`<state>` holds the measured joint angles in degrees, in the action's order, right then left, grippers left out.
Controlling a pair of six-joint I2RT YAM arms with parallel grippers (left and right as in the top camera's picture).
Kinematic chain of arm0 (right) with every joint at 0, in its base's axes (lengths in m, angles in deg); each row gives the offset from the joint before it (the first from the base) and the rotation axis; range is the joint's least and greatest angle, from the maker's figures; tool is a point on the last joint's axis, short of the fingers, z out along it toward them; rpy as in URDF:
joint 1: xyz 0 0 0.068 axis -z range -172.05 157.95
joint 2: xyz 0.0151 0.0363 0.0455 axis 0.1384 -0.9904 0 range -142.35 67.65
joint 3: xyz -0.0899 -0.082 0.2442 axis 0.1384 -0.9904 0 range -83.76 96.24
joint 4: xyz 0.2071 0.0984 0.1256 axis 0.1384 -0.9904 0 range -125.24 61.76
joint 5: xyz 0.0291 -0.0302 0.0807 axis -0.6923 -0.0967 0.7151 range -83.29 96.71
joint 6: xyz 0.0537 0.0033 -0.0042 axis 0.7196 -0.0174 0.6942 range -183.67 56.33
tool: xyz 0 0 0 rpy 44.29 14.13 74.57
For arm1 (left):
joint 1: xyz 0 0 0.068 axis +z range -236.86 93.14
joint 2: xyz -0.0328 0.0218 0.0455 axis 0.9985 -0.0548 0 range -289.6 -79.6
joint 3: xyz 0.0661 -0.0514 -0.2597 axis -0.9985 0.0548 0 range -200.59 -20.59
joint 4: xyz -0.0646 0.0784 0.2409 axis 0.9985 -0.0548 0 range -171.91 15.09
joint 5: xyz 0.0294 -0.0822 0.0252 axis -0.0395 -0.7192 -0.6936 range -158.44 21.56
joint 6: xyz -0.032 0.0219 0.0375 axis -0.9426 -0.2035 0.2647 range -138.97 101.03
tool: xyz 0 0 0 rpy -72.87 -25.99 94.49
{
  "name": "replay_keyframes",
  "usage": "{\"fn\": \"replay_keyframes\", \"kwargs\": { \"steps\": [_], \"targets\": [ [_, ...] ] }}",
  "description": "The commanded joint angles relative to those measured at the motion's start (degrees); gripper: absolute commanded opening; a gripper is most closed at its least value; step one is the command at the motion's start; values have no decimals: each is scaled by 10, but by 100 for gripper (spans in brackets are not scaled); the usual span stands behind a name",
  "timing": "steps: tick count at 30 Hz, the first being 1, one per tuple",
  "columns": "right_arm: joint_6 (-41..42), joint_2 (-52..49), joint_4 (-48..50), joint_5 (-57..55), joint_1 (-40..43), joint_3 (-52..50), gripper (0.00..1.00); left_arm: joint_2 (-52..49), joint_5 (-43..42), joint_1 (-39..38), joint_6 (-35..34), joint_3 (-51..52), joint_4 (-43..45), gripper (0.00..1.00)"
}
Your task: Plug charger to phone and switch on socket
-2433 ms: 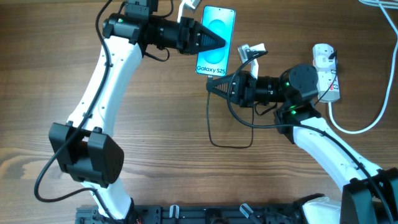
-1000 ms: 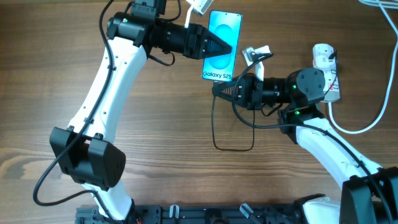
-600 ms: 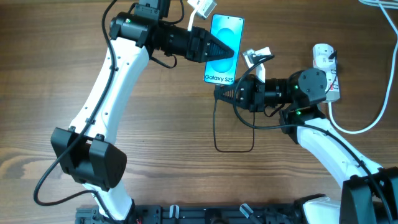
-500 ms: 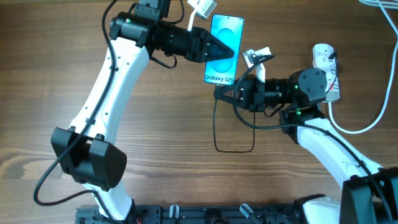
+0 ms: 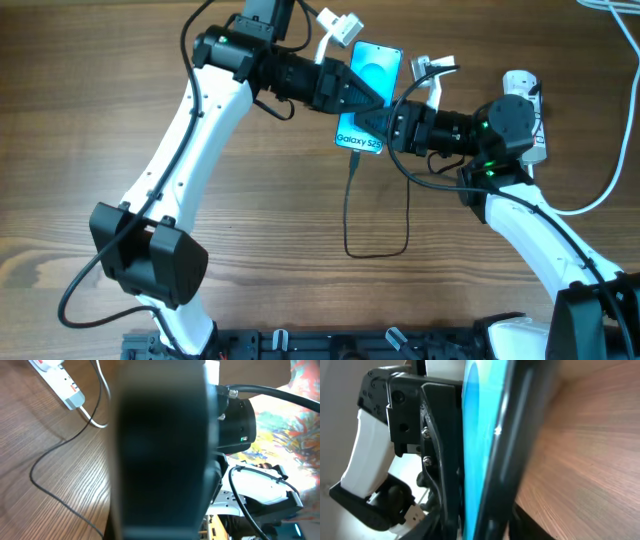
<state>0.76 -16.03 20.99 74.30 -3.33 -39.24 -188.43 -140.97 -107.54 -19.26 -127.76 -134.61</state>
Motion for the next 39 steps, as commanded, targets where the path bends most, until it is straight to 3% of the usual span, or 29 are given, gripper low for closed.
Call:
{"fn": "replay_keyframes", "kwargs": {
  "steps": [1,8,15,21,25,35,39],
  "targets": [
    [-6,-4,-5,-30,7,19,47,12,-30,29,-1,3,-3,4],
    [-30,-4,-40,-13,-12,19,54,12,-30,81,-6,3,12,4],
    [-108,-16,-99,-22,-76,19,57,12,-31,94,-65,3,48,4],
    [-118,-24,-99,-36,-82,19,48,12,-41,93,-83,3,48,4],
    [-118,-24,-96,-37,-82,19,37,12,-41,92,-83,3,48,4],
    [-112,-24,-77,-37,-83,19,36,12,-15,86,-83,3,48,4],
    [-102,-24,-64,-37,-83,19,32,12,-15,79,-83,3,49,4]
  ]
}}
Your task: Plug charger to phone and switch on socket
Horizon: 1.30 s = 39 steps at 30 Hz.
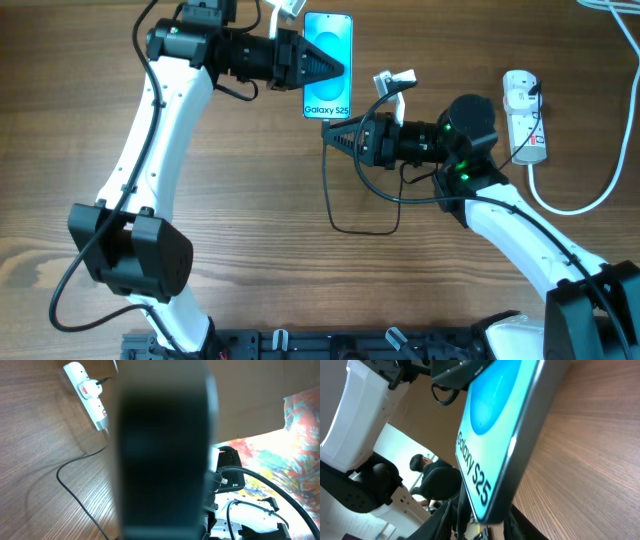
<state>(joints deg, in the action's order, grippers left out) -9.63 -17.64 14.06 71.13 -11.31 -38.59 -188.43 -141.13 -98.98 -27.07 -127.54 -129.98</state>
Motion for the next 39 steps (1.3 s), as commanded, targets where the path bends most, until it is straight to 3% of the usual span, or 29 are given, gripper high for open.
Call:
{"fn": "replay_keyframes", "kwargs": {
  "steps": [1,14,19,28,39],
  "targets": [
    [2,-8,5,-6,-3,13,31,12,-14,-7,-5,1,2,4],
    [2,-8,5,-10,-8,13,4,12,-14,-7,-5,1,2,4],
    [1,-8,5,-12,-8,13,4,12,-19,-7,-5,1,-3,4],
    [1,-8,10,-17,0,13,4,12,-29,-13,64,1,-67,4],
    [25,-8,28,-37,1,13,4,12,-29,-27,64,1,-70,4]
  ]
}}
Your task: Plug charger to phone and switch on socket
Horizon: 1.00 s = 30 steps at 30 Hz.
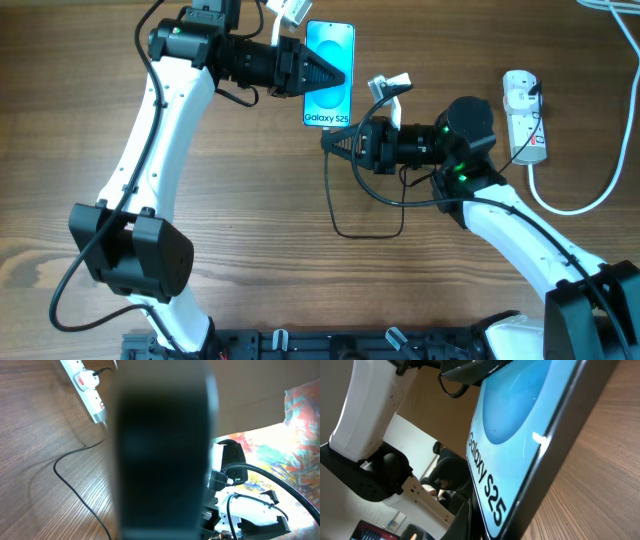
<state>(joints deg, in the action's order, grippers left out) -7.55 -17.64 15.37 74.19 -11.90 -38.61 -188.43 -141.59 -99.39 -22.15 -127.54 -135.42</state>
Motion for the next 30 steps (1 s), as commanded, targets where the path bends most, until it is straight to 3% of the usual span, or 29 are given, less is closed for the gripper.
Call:
{"fn": "replay_keyframes", "kwargs": {
  "steps": [1,18,24,30],
  "targets": [
    [5,-8,18,-71,7,13,4,12,-24,-30,15,1,-16,4],
    [25,-8,35,-91,8,13,4,12,-2,-67,15,1,-14,4],
    [23,-8,26,-67,8,13,16,12,-2,-57,15,1,-15,4],
    [24,-8,26,-57,8,13,20,12,-2,-56,15,1,-14,4]
  ]
}}
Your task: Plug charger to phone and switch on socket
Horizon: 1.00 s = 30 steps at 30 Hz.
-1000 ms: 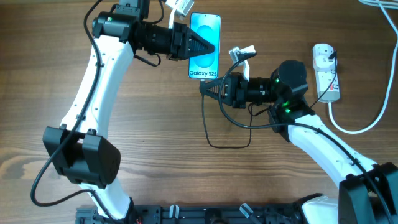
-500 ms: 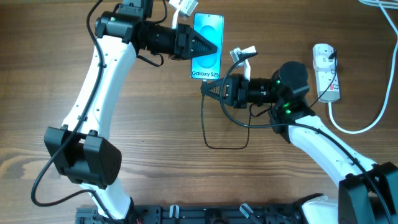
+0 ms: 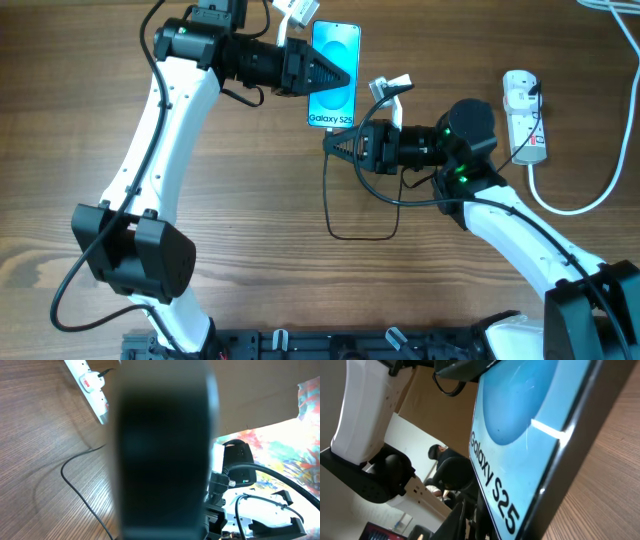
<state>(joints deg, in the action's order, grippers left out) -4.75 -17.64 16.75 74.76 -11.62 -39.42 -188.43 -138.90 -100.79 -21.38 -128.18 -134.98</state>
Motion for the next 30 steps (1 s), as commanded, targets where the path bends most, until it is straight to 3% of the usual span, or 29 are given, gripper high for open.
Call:
{"fn": "replay_keyframes", "kwargs": {
  "steps": [1,3,7,18,26,30],
  "targets": [
    [-4,-8,10,-62,5,21,22,12,-29,-42,7,7,-19,4],
    [-5,-8,3,-61,5,21,33,12,-29,-42,7,7,-19,4],
    [-19,-8,-25,-62,5,21,43,12,-30,-38,7,7,-15,4],
    [-31,-8,-38,-64,5,21,44,12,-30,-8,5,7,-3,4],
    [-115,-8,-177,-93,-1,21,46,12,-29,109,5,7,11,4],
    [-167,-8,-293,-169,-31,43,53,12,-29,173,-3,7,12,4]
  ]
}}
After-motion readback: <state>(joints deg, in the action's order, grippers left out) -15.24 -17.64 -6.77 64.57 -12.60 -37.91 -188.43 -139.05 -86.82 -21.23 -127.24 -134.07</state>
